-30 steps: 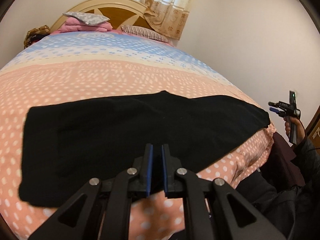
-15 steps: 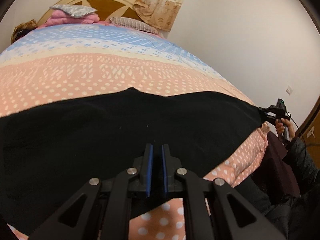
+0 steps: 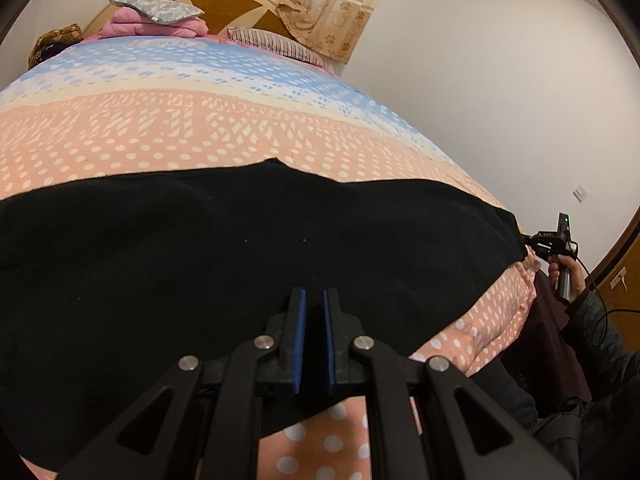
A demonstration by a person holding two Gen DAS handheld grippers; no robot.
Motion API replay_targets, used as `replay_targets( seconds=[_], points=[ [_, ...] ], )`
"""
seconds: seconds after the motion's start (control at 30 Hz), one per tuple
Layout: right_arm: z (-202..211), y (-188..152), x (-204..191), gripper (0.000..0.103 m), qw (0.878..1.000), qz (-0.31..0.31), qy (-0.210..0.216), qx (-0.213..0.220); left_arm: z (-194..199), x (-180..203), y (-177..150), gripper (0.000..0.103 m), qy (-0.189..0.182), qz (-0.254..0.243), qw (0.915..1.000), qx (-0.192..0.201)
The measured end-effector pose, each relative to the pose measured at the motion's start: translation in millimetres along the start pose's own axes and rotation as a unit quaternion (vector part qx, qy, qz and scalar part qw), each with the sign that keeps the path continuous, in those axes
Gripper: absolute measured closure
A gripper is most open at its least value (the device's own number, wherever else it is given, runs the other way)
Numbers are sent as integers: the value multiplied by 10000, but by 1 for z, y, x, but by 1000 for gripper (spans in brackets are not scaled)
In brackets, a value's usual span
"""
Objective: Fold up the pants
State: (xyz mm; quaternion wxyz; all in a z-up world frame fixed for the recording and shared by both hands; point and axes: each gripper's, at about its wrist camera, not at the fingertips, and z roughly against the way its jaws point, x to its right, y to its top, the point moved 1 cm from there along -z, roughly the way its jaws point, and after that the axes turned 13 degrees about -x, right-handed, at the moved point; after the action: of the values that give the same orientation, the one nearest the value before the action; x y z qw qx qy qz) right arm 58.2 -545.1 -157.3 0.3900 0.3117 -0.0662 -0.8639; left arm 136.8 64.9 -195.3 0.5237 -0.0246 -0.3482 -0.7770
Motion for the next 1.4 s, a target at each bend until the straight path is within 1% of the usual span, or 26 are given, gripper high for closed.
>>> replay_targets(
  seconds=[0.07,0.13,0.17,0.2,0.23,0.27,0.37,0.43,0.53,0.6,0.67,0.7,0.77,0.8,0.87,0.93,0.97,1.03,1.07,1.1,1.13,1.17,1.2,1.27,1.33,1.4],
  points=[
    [7,-8,1,98,9999,-35,56,95,1,1,1,93,17,-12,10000,-10],
    [12,-19,-8,96,9994,145,316,45,1,7,1,93,86,-124,9999,-14],
    [16,-23,-6,93,9988,226,433,-44,0,9,0,93,111,-169,9998,-20],
    [18,-30,-10,84,9983,314,487,-112,-1,12,-1,93,128,-214,9997,-43],
    [17,-33,-15,81,9976,402,539,-141,-3,11,-2,93,147,-233,9996,-68],
    [14,-38,-22,81,9969,517,574,-178,-4,11,-3,93,178,-246,9995,-78],
    [-5,-50,-33,83,9961,736,-187,-452,-3,7,-5,92,118,-182,9997,-72],
    [-5,-51,-40,83,9952,834,-341,-383,2,6,-6,92,136,-195,9997,-49],
    [-5,-57,-54,85,9918,1015,-627,-460,11,5,-8,92,420,-312,9986,5],
    [-4,-58,-59,86,9858,1198,-1076,-467,18,0,-9,92,561,-301,9980,49],
    [-2,-60,-60,85,9834,1155,-1311,-485,28,-11,-10,92,685,-168,9974,135],
    [1,-58,-56,85,9800,1131,-1566,-475,34,-17,-10,91,703,-86,9973,195],
    [10,-57,-60,85,9735,1189,-1938,-254,43,-27,-9,81,816,84,9960,346],
    [18,-57,-67,85,9732,1188,-1966,-112,46,-31,-7,78,787,184,9957,449],
    [24,-59,-91,84,9757,1314,-1752,51,46,-34,-3,67,701,302,9956,546],
    [21,-59,-130,84,9792,1637,-1199,89,39,-28,1,67,632,210,9962,557],
    [15,-60,-154,84,9795,1841,-814,-4,35,-22,2,67,628,106,9965,533],
    [-9,-66,-205,82,9769,2059,224,-517,24,-11,2,67,585,-76,9973,440],
    [-27,-69,-231,82,9712,2100,714,-866,17,-6,1,66,526,-194,9978,359],
    [-49,-75,-262,82,9612,2199,1134,-1222,12,-1,0,66,502,-299,9979,285],
    [-72,-84,-294,82,9486,2344,1457,-1548,7,3,-4,66,534,-404,9976,177],
    [-90,-90,-319,82,9380,2446,1670,-1798,1,7,-6,66,621,-500,9968,81],
    [-115,-101,-350,82,9244,2550,1870,-2134,-2,10,-8,66,727,-604,9955,57],
    [-161,-125,-405,82,9008,2686,2082,-2702,-3,11,-11,63,777,-698,9945,34],
    [-189,-149,-442,82,8841,2739,2200,-3082,0,4,-9,63,534,-529,9972,-22],
    [-218,-167,-475,82,8720,2750,2236,-3378,3,-5,-9,63,264,-380,9989,-52]
  ],
)
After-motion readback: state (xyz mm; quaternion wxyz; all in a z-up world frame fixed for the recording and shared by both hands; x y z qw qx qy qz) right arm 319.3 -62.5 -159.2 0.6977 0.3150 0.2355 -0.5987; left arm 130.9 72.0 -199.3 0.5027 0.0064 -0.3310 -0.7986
